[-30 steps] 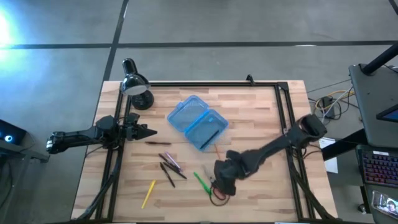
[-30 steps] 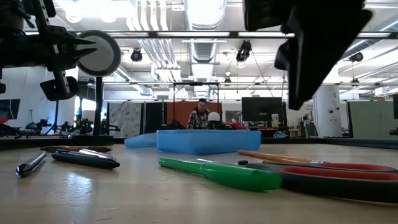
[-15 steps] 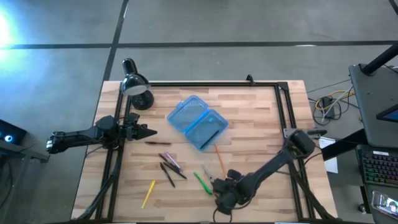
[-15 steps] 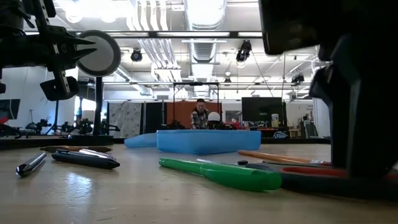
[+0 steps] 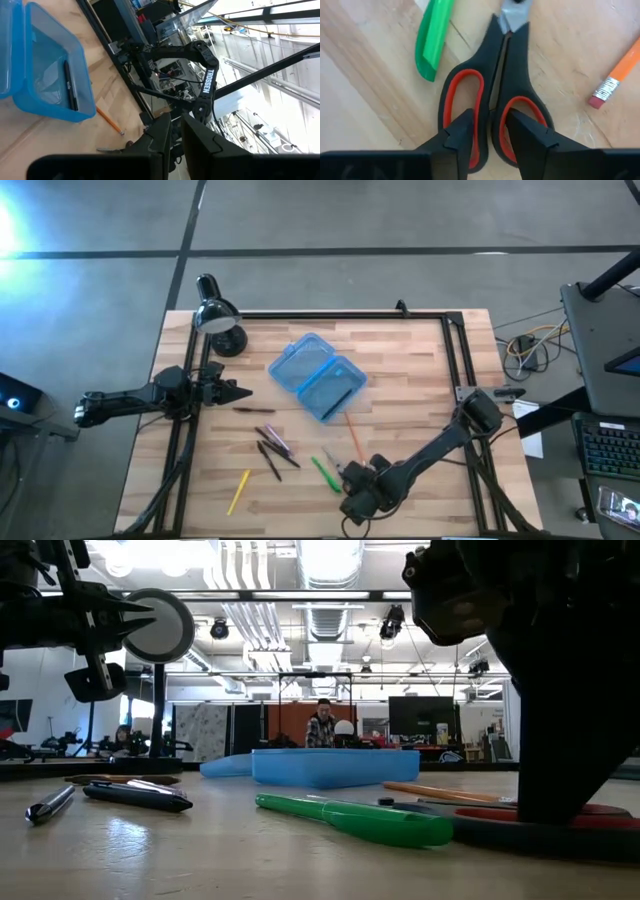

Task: Pick & place school supplies into a supply box
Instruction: Put the scissors into the supply box

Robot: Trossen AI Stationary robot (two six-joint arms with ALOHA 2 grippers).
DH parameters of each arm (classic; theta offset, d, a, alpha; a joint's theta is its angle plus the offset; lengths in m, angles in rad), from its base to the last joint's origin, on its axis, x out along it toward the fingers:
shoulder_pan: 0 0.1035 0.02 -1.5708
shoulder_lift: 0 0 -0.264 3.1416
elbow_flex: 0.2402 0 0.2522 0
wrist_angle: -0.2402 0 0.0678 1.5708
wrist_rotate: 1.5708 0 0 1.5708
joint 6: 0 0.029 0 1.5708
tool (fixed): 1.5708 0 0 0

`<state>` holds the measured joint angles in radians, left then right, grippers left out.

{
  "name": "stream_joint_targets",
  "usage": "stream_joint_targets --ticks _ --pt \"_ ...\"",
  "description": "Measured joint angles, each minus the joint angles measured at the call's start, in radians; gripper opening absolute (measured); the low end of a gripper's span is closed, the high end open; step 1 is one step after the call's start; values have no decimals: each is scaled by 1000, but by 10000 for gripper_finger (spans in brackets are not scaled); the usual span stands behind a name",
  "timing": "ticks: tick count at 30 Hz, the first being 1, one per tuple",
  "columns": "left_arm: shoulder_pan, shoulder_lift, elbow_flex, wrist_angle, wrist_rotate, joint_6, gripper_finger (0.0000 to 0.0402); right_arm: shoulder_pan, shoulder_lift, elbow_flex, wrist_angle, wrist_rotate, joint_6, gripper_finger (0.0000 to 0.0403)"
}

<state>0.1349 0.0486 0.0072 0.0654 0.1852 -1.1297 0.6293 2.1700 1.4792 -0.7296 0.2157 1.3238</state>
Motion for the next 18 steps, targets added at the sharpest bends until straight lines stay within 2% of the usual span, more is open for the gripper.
stream_joint_targets --ticks 6,12,16,18 --pt "0 0 0 0 0 0 28 0 -2 -9 2 -3 10 60" --pt "0 0 0 0 0 0 28 0 -9 -6 1 13 -12 60" --pt "0 0 0 0 0 0 28 1 -47 -4 3 75 -23 60" --pt "0 0 0 0 0 0 28 -3 -75 -12 -36 147 -16 60"
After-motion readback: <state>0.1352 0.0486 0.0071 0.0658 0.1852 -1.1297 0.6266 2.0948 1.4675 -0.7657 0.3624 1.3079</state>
